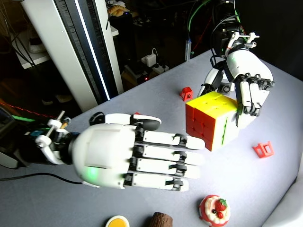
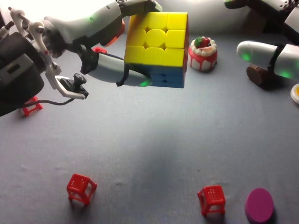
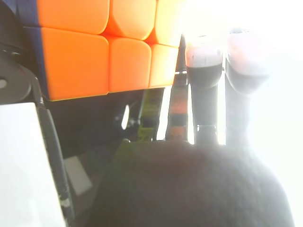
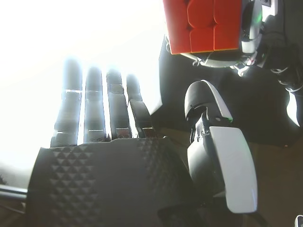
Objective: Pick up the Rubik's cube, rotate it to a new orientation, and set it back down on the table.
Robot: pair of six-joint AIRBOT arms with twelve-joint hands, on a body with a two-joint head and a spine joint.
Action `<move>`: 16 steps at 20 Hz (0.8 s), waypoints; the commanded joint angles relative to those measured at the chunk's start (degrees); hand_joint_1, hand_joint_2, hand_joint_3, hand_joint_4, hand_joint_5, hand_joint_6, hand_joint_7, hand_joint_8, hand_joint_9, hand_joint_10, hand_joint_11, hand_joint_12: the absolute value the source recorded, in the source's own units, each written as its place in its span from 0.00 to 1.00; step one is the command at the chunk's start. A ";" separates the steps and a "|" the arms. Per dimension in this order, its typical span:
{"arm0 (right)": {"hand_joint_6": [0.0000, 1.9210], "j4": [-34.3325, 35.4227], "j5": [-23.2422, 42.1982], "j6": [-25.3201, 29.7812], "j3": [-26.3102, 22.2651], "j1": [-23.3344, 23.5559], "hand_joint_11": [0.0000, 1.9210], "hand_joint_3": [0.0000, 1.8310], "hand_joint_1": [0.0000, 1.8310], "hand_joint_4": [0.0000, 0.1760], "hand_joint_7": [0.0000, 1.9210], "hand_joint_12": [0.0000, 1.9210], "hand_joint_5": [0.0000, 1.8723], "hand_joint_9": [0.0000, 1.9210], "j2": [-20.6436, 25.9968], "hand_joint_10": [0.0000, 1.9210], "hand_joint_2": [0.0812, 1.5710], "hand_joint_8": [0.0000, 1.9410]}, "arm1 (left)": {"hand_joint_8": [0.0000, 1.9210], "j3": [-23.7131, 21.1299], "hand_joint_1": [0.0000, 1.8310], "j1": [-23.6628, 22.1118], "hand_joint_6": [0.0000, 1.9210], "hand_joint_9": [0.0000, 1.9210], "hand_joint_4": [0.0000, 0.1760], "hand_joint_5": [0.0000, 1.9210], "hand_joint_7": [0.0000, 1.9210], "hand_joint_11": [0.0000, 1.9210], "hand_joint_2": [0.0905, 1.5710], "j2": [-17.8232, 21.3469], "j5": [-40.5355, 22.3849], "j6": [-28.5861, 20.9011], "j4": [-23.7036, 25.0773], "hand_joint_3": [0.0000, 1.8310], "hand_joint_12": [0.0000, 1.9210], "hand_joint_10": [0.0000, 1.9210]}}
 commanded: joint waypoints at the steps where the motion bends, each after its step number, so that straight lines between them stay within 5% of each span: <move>1: 0.32 1.78 7.19 0.31 0.54 1.17 0.00 0.00 0.01 0.00 0.13 0.50 0.00 0.00 -0.31 0.38 0.85 0.00 | 0.98 -0.22 0.62 -1.19 0.84 0.56 0.00 0.22 0.34 0.64 0.93 0.36 -9.99 -0.86 -1.13 0.00 1.00 1.00; 2: 0.26 1.44 7.17 0.31 0.85 1.68 0.00 0.00 0.01 0.00 0.11 0.61 0.00 0.00 -0.68 0.37 0.86 0.00 | 0.95 -0.31 0.61 -1.30 0.90 0.53 0.00 0.19 0.35 0.61 0.94 0.43 -10.02 -0.86 -0.90 0.00 1.00 1.00; 3: 0.20 1.04 6.99 0.31 1.22 2.34 0.00 0.00 0.02 0.00 0.09 0.70 0.00 0.00 -1.18 0.37 0.86 0.00 | 0.94 -0.33 0.67 -1.42 0.96 0.34 0.00 0.12 0.29 0.52 0.96 0.43 -10.25 -0.86 -0.74 0.00 1.00 1.00; 5: 0.14 0.12 6.29 0.31 1.80 3.39 0.00 0.00 0.01 0.00 0.10 0.77 0.00 0.00 -1.96 0.41 0.87 0.01 | 0.98 -0.41 0.61 -1.70 0.90 0.42 0.00 0.20 0.31 0.48 0.96 0.43 -10.64 -0.86 -0.36 0.00 1.00 1.00; 6: 0.10 -0.35 5.86 0.31 2.15 3.89 0.00 0.00 0.00 0.00 0.08 0.73 0.00 0.00 -2.36 0.34 0.88 0.01 | 1.00 -0.51 0.55 -1.85 0.98 0.47 0.00 0.17 0.24 0.49 0.97 0.43 -10.77 -0.86 -0.02 0.00 1.00 0.99; 7: 0.02 -0.79 5.36 0.31 2.59 4.36 0.00 0.00 0.00 0.00 0.04 0.66 0.00 0.00 -2.81 0.27 0.88 0.00 | 1.00 -0.56 0.57 -1.98 0.82 0.43 0.00 0.08 0.38 0.46 0.99 0.43 -10.80 -0.86 0.29 0.22 1.00 1.00; 8: 0.00 -1.18 4.88 0.31 3.09 4.73 0.00 0.00 0.00 0.00 0.04 0.63 0.00 0.00 -3.37 0.26 0.88 0.00 | 0.88 -0.62 0.75 -2.02 0.62 0.32 0.00 0.18 0.35 0.40 0.70 0.43 -10.88 -0.86 0.46 0.32 1.00 1.00; 9: 0.00 -1.55 4.53 0.31 3.45 5.10 0.00 0.00 0.00 0.00 0.05 0.61 0.00 0.00 -3.83 0.27 0.88 0.00 | 0.86 -0.66 0.70 -2.02 0.84 0.27 0.00 0.21 0.28 0.41 0.81 0.42 -11.15 -0.86 0.51 0.12 1.00 1.00; 10: 0.00 -1.71 4.32 0.31 3.64 5.31 0.00 0.00 0.00 0.00 0.05 0.59 0.00 0.00 -4.14 0.26 0.87 0.00 | 0.97 -0.69 0.62 -2.01 0.85 0.39 0.00 0.26 0.33 0.43 0.71 0.42 -11.35 -0.89 0.51 0.28 1.00 1.00; 11: 0.00 -1.87 4.16 0.31 3.78 5.40 0.00 0.00 0.00 0.00 0.06 0.62 0.01 0.00 -4.38 0.29 0.86 0.01 | 0.99 -0.70 0.57 -2.06 0.95 0.49 0.00 0.20 0.25 0.52 0.85 0.42 -11.34 -0.92 0.54 0.13 1.00 1.00; 13: 0.01 -2.46 3.41 0.31 4.33 5.54 0.00 0.00 0.00 0.00 0.08 0.66 0.03 0.00 -5.04 0.32 0.86 0.01 | 1.00 -0.77 0.56 -2.13 0.99 0.63 0.00 0.18 0.23 0.64 0.92 0.42 -11.61 -0.97 0.78 0.04 1.00 1.00; 14: 0.01 -2.74 3.06 0.31 4.51 5.54 0.00 0.00 0.00 0.00 0.09 0.64 0.04 0.00 -5.29 0.29 0.86 0.01 | 1.00 -0.89 0.64 -2.12 0.93 0.66 0.00 0.38 0.48 0.65 0.47 0.42 -12.07 -0.98 0.89 0.64 1.00 1.00; 16: 0.00 -3.02 2.81 0.31 4.52 5.54 0.00 0.00 0.00 0.00 0.05 0.54 0.02 0.00 -5.38 0.20 0.85 0.00 | 1.00 -1.07 0.66 -2.16 0.90 0.72 0.00 0.41 0.54 0.71 0.37 0.44 -12.33 -1.02 1.17 0.77 1.00 1.00</move>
